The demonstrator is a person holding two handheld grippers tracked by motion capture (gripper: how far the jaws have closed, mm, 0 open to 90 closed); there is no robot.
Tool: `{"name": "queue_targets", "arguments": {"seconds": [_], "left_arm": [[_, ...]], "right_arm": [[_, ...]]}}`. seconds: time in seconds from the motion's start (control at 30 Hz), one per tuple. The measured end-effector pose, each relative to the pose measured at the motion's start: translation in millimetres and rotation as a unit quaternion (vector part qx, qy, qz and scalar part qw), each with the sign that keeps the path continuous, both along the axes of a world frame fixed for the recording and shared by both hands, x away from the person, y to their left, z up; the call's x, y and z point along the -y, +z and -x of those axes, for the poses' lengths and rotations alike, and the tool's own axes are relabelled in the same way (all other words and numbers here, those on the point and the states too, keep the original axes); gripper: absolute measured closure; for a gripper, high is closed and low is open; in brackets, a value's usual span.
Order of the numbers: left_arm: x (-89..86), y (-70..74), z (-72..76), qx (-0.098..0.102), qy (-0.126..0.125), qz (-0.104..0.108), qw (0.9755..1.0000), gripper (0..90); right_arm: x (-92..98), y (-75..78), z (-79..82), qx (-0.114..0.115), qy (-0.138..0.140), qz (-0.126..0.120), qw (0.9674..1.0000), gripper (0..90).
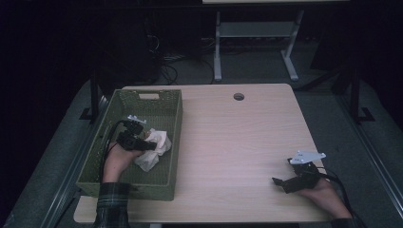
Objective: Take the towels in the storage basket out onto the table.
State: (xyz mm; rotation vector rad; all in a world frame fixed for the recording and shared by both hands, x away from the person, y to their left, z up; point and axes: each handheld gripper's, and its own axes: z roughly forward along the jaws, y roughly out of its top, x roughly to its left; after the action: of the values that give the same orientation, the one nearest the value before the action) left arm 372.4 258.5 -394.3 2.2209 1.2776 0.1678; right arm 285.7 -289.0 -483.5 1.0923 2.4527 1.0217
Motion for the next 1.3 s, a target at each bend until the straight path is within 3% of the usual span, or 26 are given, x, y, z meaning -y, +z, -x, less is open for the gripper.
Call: {"name": "queue_targets", "arguments": {"seconds": [0.17,0.2,0.33,0.57,0.73,0.77,0.8,0.83,1.03,1.07,1.2,1.27,1.3], "left_arm": [[-7.3,9.8,3.5,0.024,0.007,0.032,0.9992,65.2],[-9.9,13.6,5.0,0.033,0.009,0.046,0.9983,65.2],[-12.4,22.6,8.6,0.051,0.010,0.068,0.9964,65.2],[-9.8,38.9,15.1,0.078,0.001,0.081,0.9937,65.2],[-3.1,53.7,21.8,0.102,-0.007,0.094,0.9904,65.2],[-1.8,56.9,23.1,0.106,-0.008,0.096,0.9896,65.2],[1.0,62.1,26.0,0.118,-0.012,0.106,0.9872,65.2],[1.0,62.1,26.0,0.118,-0.012,0.106,0.9872,65.2],[7.9,76.1,32.8,0.143,-0.026,0.129,0.9809,65.2],[11.3,80.2,35.2,0.150,-0.034,0.135,0.9788,65.2],[18.9,86.2,38.8,0.159,-0.045,0.140,0.9763,65.2],[27.8,91.2,41.5,0.168,-0.059,0.150,0.9724,65.3],[27.8,91.2,41.5,0.168,-0.059,0.150,0.9724,65.3]], "right_arm": [[0.0,0.0,0.0,0.000,0.000,0.000,1.0000,0.0],[0.0,0.0,0.0,0.000,0.000,0.000,1.0000,0.0],[0.0,0.0,0.1,0.000,0.000,0.000,1.0000,0.0],[0.0,0.0,0.1,0.000,0.000,0.000,1.0000,0.0],[0.0,0.0,0.0,0.000,0.000,0.000,1.0000,0.0],[0.0,0.0,0.0,0.000,0.000,0.000,1.0000,0.0],[0.0,0.0,0.1,0.000,0.000,0.000,1.0000,0.0],[0.0,0.0,0.1,0.000,0.000,0.000,1.0000,0.0],[0.0,0.0,0.0,0.000,0.000,0.000,1.0000,0.0],[0.0,0.0,0.0,0.000,0.000,0.000,1.0000,0.0],[0.0,0.0,0.0,0.000,0.000,0.000,1.0000,0.0],[0.0,0.0,0.0,0.000,0.000,0.000,1.0000,0.0],[0.0,0.0,0.0,0.000,0.000,0.000,1.0000,0.0]]}}
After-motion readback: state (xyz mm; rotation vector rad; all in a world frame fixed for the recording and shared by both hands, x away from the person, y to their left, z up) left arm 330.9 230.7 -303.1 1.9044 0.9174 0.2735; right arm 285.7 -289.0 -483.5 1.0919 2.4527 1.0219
